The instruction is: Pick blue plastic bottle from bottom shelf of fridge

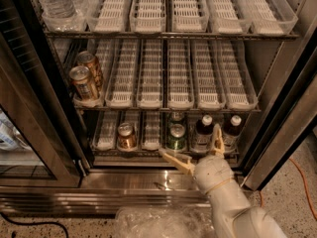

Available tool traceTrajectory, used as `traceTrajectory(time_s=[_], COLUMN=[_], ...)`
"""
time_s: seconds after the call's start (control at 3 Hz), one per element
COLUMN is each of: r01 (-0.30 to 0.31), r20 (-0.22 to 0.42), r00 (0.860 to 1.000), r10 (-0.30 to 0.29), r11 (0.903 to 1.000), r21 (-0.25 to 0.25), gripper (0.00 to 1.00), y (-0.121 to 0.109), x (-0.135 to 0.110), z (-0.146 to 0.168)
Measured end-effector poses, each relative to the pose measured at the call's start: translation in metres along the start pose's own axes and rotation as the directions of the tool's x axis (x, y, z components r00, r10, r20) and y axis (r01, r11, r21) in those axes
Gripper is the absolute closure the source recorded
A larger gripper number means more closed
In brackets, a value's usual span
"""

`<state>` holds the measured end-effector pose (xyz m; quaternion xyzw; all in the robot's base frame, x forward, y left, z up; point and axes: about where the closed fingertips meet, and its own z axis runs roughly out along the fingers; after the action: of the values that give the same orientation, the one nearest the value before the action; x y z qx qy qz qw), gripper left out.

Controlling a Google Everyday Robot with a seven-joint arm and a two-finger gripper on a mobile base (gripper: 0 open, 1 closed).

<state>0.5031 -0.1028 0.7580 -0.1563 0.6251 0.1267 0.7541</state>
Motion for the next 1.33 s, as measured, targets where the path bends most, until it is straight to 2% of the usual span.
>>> traceTrajectory(time_s=[0.33, 0.67, 1.0, 1.33], r01=[-0.052, -0.205, -0.355, -0.428], r20=[0.055, 0.065, 0.064, 0.059], r00=[0.997, 0.979, 0.932, 0.887], r10=[0.047, 0.196, 0.356, 0.458], r11=[0.9943, 0.9567, 0.8652, 0.7674], r21=[0.093, 0.207, 0.354, 0.477], gripper=[0.00, 0.00, 0.00, 0.00], y=[0.015, 0.021, 0.018, 0.016], x=[0.003, 0.041, 0.102, 0.156], z=[0.001, -0.004, -0.021, -0.046])
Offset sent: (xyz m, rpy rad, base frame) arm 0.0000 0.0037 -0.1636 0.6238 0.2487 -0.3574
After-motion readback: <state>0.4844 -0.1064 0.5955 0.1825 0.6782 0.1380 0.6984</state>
